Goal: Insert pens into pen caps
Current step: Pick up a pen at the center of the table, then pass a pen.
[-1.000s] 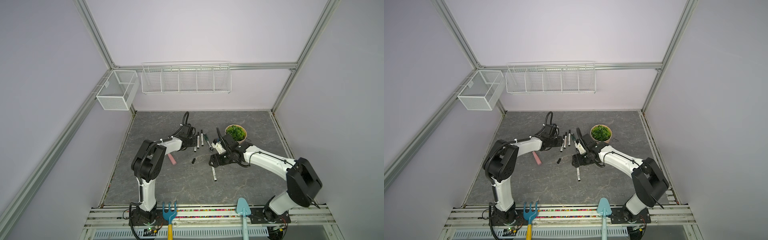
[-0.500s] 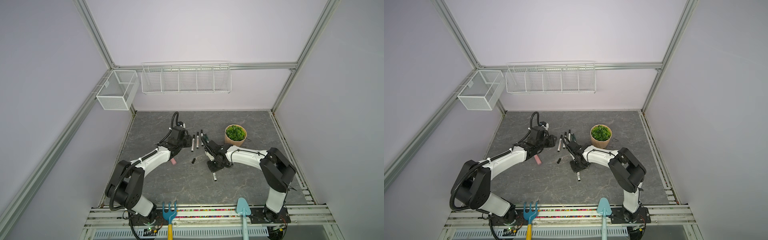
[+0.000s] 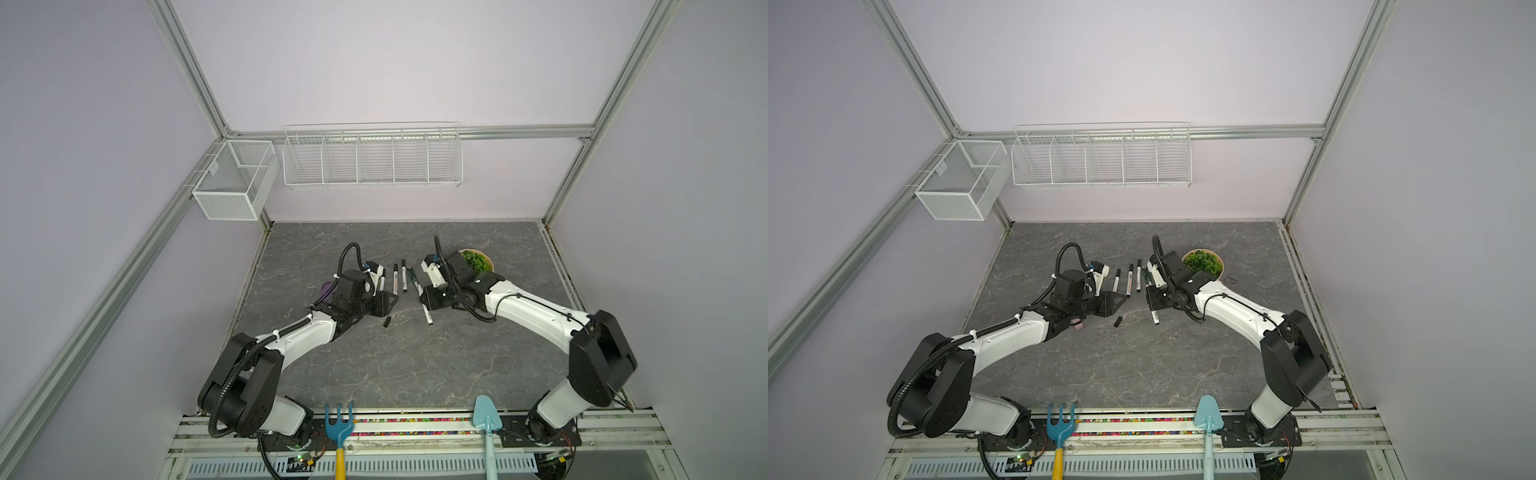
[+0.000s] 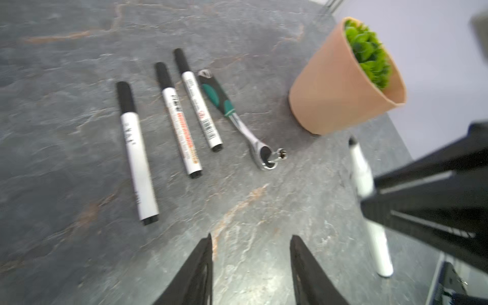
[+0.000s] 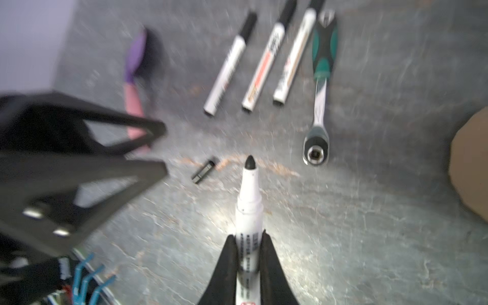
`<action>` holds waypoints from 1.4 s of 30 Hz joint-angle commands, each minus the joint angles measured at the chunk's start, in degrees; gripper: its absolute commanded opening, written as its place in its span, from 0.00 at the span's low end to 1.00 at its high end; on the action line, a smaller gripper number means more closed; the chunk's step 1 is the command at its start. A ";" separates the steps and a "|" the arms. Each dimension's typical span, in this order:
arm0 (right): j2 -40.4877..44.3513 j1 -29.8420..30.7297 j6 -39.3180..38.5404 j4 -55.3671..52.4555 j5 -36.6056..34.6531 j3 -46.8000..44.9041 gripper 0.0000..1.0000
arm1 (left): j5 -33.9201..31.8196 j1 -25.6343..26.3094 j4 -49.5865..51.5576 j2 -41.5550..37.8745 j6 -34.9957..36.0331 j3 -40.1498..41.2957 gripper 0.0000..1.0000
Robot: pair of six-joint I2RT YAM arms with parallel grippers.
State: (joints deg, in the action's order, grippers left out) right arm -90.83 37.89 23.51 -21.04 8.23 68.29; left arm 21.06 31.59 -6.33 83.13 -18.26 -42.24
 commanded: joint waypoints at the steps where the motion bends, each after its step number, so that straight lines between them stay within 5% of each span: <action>1: 2.39 -1.02 5.62 10.47 5.79 -1.51 0.07 | 7.76 1.59 -2.47 -0.90 3.01 -2.51 0.49; 12: 3.55 -1.18 9.71 17.30 8.27 -2.02 0.07 | 14.69 2.16 -3.11 -0.37 2.49 -7.62 0.54; 16: 3.96 -1.30 9.55 16.88 8.08 -2.33 0.07 | 16.59 2.18 -5.27 1.08 0.82 -8.92 0.49; 30: 3.86 -2.68 9.02 18.37 6.52 -2.30 0.07 | 20.37 2.25 6.85 -2.00 7.45 -10.50 0.50; 42: 5.16 -2.73 8.64 17.53 6.16 -2.38 0.07 | 22.00 2.31 -4.13 4.07 0.65 -13.73 0.50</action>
State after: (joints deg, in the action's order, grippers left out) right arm -87.57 35.59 32.14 -3.75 14.83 66.63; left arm 41.91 33.56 -6.46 84.95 -15.70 -53.84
